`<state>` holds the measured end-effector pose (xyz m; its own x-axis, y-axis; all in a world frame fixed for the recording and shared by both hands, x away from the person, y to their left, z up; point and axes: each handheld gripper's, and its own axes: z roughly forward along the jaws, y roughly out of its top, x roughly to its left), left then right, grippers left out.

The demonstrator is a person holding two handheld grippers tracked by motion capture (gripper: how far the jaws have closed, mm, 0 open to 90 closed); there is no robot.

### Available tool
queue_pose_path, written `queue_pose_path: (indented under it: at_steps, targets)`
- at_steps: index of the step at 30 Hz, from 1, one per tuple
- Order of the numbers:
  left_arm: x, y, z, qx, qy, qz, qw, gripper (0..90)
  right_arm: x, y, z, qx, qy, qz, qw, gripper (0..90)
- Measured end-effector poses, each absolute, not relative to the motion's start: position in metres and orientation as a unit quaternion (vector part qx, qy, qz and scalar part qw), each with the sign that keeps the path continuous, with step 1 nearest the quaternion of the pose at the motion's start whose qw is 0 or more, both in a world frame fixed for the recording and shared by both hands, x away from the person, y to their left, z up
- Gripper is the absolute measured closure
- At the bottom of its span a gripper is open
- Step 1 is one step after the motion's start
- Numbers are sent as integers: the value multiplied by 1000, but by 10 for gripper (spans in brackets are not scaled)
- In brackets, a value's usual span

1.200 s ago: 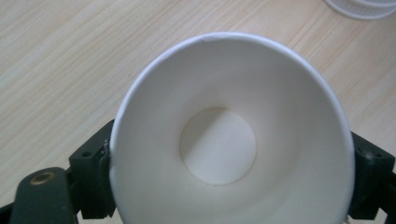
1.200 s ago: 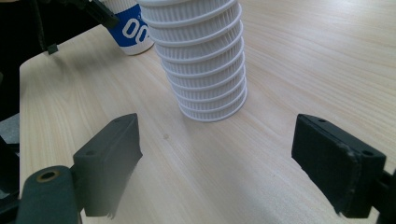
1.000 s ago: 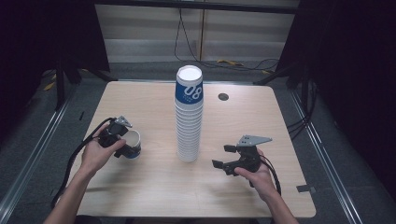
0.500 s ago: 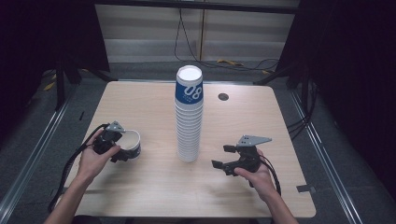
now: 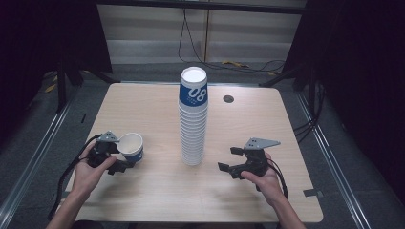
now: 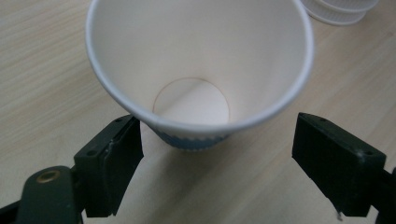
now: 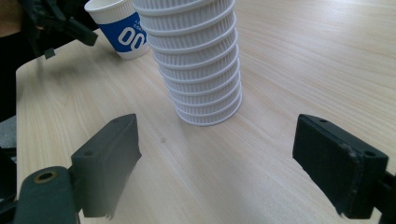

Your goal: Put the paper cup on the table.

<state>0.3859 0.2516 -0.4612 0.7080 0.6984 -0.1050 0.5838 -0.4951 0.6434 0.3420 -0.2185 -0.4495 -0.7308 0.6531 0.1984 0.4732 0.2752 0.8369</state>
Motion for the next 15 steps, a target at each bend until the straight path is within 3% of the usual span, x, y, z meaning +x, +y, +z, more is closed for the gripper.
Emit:
queue_pose_path:
  at_steps: [15]
  targets:
    - [339, 249, -458, 844, 373, 107, 369, 160, 342, -219, -446, 361, 788, 488, 102, 150]
